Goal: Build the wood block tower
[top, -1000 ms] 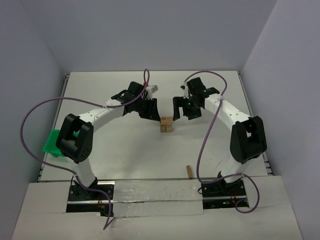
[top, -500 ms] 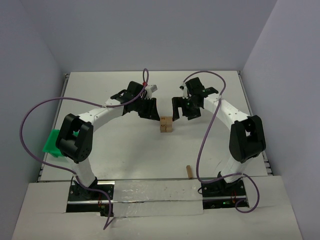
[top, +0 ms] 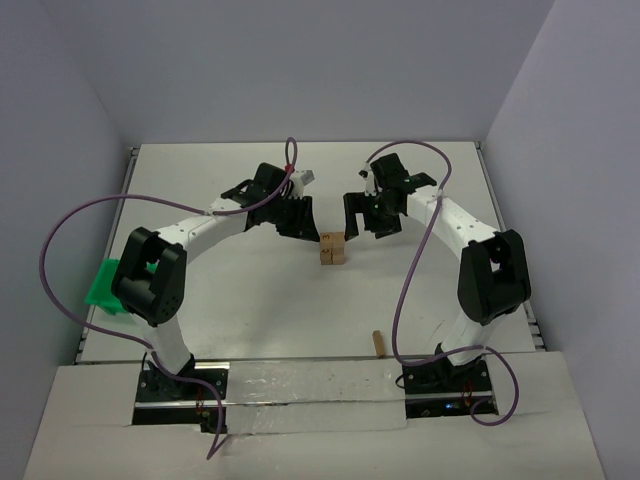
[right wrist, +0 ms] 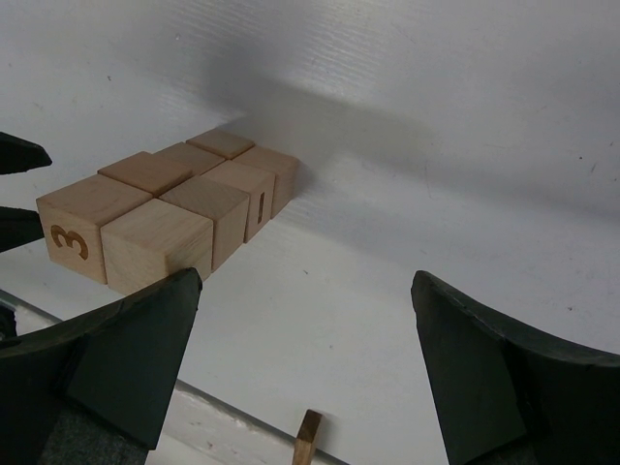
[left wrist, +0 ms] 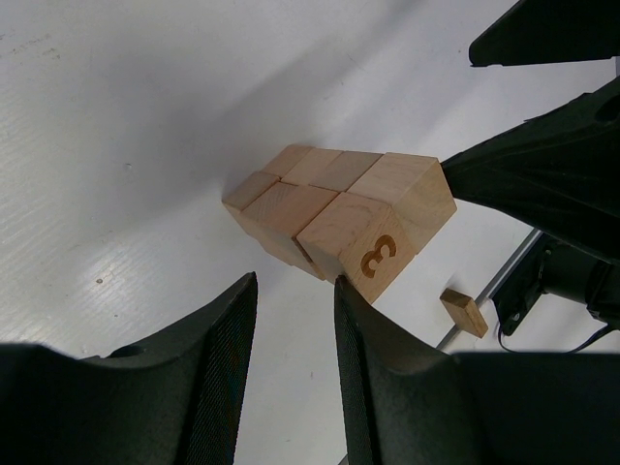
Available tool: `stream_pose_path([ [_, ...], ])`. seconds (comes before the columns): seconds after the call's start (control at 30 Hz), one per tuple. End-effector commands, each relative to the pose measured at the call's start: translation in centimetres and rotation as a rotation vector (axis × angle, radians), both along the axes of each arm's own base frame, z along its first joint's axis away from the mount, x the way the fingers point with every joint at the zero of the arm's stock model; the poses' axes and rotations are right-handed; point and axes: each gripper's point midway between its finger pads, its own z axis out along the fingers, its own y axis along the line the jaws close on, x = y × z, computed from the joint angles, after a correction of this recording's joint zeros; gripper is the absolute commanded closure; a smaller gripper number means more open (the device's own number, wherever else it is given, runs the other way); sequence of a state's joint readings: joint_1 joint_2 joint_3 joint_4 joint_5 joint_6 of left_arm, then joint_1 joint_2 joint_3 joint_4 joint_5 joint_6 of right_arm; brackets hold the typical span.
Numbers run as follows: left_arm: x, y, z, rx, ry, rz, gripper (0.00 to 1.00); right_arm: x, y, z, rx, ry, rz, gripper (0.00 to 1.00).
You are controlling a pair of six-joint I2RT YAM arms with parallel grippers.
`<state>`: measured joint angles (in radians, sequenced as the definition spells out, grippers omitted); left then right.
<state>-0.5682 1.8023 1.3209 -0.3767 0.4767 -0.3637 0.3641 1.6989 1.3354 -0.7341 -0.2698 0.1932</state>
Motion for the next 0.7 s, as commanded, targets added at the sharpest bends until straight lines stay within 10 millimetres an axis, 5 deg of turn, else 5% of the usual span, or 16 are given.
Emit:
stream_pose_path([
  [0.0,0.47,-0.93,2.31,-0.066,-0.056,-0.012,0.55,0.75,1.28,1.45,0.037,-0.034,0.014,0.03],
  [0.67,0.48,-0.38,2.49,-0.063,-0.066,0.004,0.55,0.42,0.82,0.84,0.014,-0.03,0.009,0.02],
])
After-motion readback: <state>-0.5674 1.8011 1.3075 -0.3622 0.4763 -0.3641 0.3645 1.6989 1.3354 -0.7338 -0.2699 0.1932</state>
